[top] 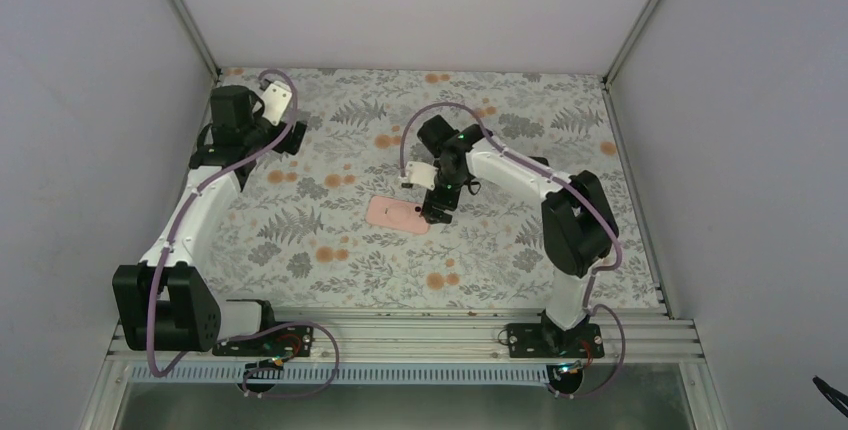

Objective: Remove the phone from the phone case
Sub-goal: Pick up the phone at the center of the board.

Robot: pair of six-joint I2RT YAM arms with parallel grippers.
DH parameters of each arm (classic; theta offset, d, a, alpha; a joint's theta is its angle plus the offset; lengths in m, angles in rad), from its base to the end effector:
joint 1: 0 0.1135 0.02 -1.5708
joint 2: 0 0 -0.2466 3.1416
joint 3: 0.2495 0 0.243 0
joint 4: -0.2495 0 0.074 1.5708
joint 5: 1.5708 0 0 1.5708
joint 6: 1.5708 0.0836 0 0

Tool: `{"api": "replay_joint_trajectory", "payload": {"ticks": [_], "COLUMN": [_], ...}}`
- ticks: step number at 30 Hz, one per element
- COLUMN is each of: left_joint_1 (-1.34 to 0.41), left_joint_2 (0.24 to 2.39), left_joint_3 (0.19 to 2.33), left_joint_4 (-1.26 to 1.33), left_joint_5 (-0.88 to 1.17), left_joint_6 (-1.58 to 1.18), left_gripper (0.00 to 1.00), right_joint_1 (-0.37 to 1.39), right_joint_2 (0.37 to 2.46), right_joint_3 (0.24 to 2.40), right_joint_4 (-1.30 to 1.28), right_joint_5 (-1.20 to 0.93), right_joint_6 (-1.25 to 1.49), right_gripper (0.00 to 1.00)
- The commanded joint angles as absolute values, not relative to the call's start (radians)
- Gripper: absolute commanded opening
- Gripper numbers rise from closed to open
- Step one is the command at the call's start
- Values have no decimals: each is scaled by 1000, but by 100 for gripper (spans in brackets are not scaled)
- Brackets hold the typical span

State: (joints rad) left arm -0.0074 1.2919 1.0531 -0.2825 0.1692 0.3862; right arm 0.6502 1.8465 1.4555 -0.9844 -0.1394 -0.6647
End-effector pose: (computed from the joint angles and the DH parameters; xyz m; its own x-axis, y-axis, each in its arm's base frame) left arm 0.3306 -0.0165 0.2753 -0.4036 0.3743 -0.8349 0.3296 0.9107 0.2490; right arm 0.2780 0.2260 0.1627 -0.2316 -0.9435 -0.2369 -0.9704 0.2413 -0.0125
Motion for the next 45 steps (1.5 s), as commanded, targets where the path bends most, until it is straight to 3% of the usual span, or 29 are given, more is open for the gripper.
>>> {"api": "replay_joint_trajectory", "payload": {"ticks": [1,32,45], "left_joint_1": [-2,-2,-3], "left_joint_2": [1270,1255,1247], "left_joint_3": [1020,935,913], "left_joint_4": [-307,-282,-270], "left_joint_5": [160,149,167], "left_joint_6": [433,436,436], "left_gripper": [100,100,100], "right_joint_1": [678,735,733], "right_joint_2": [1884,2032,2012], "right_joint_3": [1408,1434,1351], "right_joint_4": [-962,-859,-812], "right_joint_5": [-128,-150,-130], "right_joint_6": [-614,-645,-647], "right_gripper": [100,100,100]}}
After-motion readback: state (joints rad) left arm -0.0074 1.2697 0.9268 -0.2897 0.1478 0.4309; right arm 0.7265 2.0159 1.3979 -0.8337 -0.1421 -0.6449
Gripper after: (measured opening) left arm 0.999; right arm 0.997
